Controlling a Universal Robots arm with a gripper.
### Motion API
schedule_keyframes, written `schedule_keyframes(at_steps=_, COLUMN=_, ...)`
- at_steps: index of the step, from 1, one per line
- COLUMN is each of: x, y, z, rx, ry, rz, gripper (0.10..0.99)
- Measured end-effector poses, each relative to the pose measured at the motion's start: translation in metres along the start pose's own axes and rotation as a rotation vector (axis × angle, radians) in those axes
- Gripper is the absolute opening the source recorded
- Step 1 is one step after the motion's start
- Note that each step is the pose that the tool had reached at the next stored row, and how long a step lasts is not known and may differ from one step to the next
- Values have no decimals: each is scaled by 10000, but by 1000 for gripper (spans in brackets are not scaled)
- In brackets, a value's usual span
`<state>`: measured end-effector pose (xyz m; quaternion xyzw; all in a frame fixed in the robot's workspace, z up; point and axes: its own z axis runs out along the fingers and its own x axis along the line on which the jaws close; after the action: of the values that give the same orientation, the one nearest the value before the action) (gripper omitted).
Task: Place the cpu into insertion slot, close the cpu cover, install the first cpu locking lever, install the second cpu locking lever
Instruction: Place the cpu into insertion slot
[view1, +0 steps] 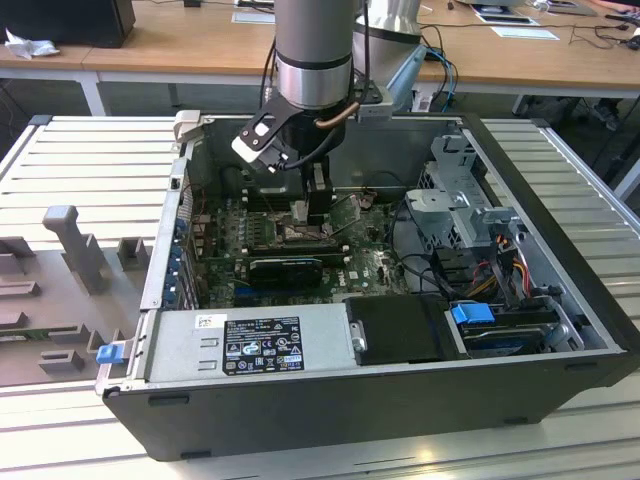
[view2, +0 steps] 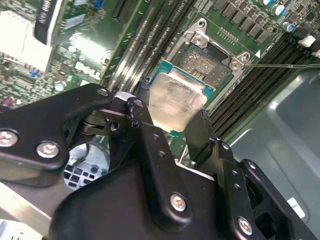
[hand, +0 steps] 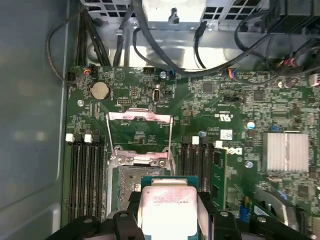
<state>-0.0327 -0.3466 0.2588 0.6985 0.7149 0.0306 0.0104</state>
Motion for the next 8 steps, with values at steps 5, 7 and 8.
schedule_keyframes(at_steps=5, x=33, y=-9, z=89, rx=1, ry=14, rz=1, gripper=529)
schedule_keyframes(at_steps=7, x=33, y=-10, z=99, rx=-4, ry=16, rz=1, gripper=529)
schedule_keyframes(at_steps=8, x=33, y=-12, z=104, rx=-5, ry=16, rz=2, gripper=529)
